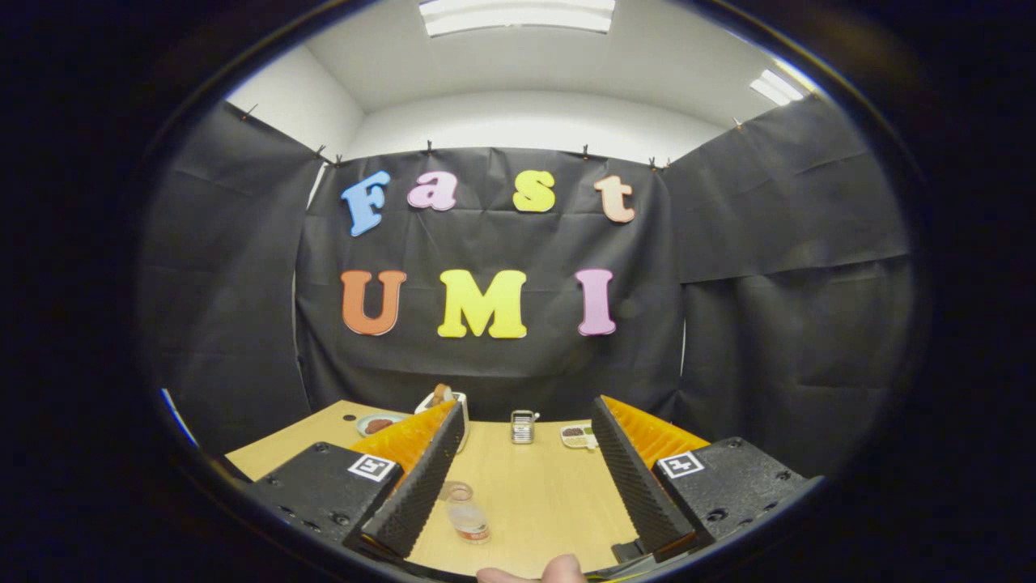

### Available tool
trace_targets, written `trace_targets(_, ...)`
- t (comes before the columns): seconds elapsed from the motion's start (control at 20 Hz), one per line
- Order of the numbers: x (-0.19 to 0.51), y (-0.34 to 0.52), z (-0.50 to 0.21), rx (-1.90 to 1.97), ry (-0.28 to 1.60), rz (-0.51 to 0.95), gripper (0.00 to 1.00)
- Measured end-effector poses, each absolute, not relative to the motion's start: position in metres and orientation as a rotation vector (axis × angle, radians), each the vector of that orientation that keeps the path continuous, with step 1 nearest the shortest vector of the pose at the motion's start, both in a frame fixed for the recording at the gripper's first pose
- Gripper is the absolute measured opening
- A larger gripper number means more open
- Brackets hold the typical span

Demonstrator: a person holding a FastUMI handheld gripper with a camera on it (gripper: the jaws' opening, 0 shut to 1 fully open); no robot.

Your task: Take the bottle from table, then pour the juice into the cup, finally place the bottle on the coaster

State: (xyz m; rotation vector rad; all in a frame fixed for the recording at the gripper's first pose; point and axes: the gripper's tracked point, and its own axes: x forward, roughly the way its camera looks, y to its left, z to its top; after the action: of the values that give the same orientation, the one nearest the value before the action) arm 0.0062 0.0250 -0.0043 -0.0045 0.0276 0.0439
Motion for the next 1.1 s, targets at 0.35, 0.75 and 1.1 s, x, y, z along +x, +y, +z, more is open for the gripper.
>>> trace_targets(0.35,0.007,0.029,-0.004,-0.002,0.031,0.051,1.0)
trace_targets(0.75,0.003,0.029,-0.005,0.005,0.036,0.054,1.0)
trace_targets(1.1,0.004,0.032,-0.015,0.026,0.037,0.077,1.0)
